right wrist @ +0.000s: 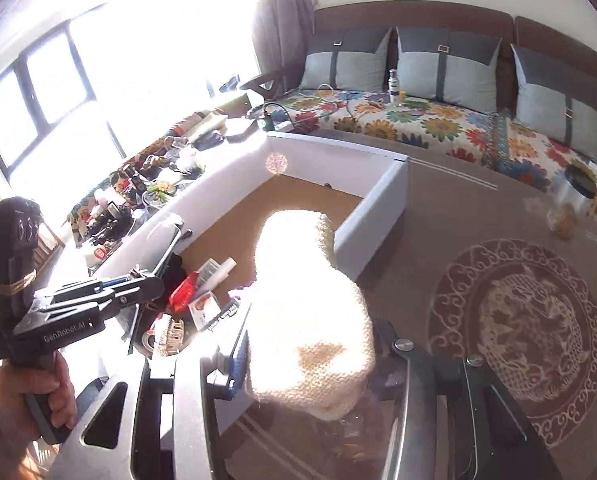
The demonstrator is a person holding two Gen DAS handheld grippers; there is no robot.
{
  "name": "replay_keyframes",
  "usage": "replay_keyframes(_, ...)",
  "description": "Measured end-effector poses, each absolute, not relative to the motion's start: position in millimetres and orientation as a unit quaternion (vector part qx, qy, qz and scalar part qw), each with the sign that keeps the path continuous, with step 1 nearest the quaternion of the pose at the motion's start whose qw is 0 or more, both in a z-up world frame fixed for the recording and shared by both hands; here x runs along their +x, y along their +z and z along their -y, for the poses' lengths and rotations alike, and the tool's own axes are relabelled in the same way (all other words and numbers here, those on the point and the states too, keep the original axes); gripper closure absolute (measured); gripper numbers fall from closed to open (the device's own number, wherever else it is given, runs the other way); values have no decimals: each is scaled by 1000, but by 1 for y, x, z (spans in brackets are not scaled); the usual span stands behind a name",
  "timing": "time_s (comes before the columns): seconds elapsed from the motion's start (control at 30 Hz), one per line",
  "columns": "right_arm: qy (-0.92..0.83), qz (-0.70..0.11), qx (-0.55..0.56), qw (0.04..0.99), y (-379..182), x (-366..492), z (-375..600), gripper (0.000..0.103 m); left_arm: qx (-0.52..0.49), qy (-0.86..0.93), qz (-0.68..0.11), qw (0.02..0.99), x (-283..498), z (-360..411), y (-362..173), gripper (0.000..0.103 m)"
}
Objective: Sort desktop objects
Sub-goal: 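Carry the glasses and mitten into the white box and open both tools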
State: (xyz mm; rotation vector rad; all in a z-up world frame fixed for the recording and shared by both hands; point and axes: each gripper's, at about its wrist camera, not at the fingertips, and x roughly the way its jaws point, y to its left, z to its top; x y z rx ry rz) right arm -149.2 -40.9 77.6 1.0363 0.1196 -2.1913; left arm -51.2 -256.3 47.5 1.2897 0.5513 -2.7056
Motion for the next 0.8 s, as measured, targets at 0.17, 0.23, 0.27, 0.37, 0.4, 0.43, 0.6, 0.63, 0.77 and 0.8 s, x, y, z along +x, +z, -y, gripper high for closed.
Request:
replay_keyframes(0.17,-815,-68,446,364,47,-177,142,50,472,-851,-215,83,-51,280,3,80)
replay_keyframes(0.23,-803,-73,475,353,30,-187,160,34,483,-840,-228,93,-51,282,-6,61)
replay_keyframes(0.27,-797,-74,486,350,24,-190,162,29,481,-840,-232,95,-49,281,-6,52)
replay_keyframes(0.37,-802,-82,483,343,28,-188,155,26,451,-860,-211,113,-33,277,8,23)
replay_keyframes(0.4,-804,-85,476,346,34,-185,150,17,438,-869,-196,123,-27,273,15,20)
replay_keyframes(0.43,-809,-91,467,346,41,-182,144,12,429,-875,-178,139,-23,270,23,14)
replay_keyframes(0.6,-830,-117,445,315,70,-169,112,0,404,-869,-126,255,-7,258,51,6)
replay_keyframes(0.63,-831,-119,448,309,72,-168,107,0,401,-872,-136,248,-3,257,55,6)
replay_keyframes(0.77,-825,-134,464,294,74,-160,94,0,407,-860,-173,256,11,254,66,6)
replay_keyframes(0.8,-825,-140,463,291,74,-157,93,0,414,-854,-173,262,13,252,67,6)
